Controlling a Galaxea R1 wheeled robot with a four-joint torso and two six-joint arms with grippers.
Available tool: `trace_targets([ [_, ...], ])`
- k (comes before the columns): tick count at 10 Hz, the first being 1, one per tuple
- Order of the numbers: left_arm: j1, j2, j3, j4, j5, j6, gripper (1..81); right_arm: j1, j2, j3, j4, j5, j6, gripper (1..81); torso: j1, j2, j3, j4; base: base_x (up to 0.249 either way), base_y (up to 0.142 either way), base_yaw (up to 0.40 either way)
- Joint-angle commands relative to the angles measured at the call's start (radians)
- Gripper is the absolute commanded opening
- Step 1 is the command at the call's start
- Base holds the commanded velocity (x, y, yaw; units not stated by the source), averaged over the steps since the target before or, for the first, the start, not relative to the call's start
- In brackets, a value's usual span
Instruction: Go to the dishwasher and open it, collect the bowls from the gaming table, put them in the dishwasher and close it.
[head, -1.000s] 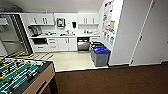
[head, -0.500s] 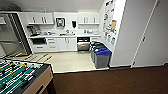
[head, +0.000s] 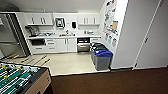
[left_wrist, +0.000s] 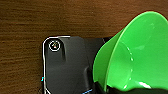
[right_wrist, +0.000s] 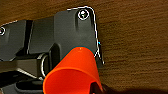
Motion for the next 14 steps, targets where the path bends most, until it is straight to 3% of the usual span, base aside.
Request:
trace_targets([
  [1,-0.037,-0.02,0.01,0.01,0.031,0.003,1.0,0.028,-0.024,-0.007,-0.004,-0.049,-0.004,1.0,0.0,0.0,0.0,0.0,0.179,0.0,0.0],
  [14,-0.037,-0.023,0.014,0.015,0.025,0.003,1.0,0.032,-0.021,-0.006,-0.003,-0.051,-0.004,1.0,0.0,0.0,0.0,0.0,0.18,0.0,0.0],
])
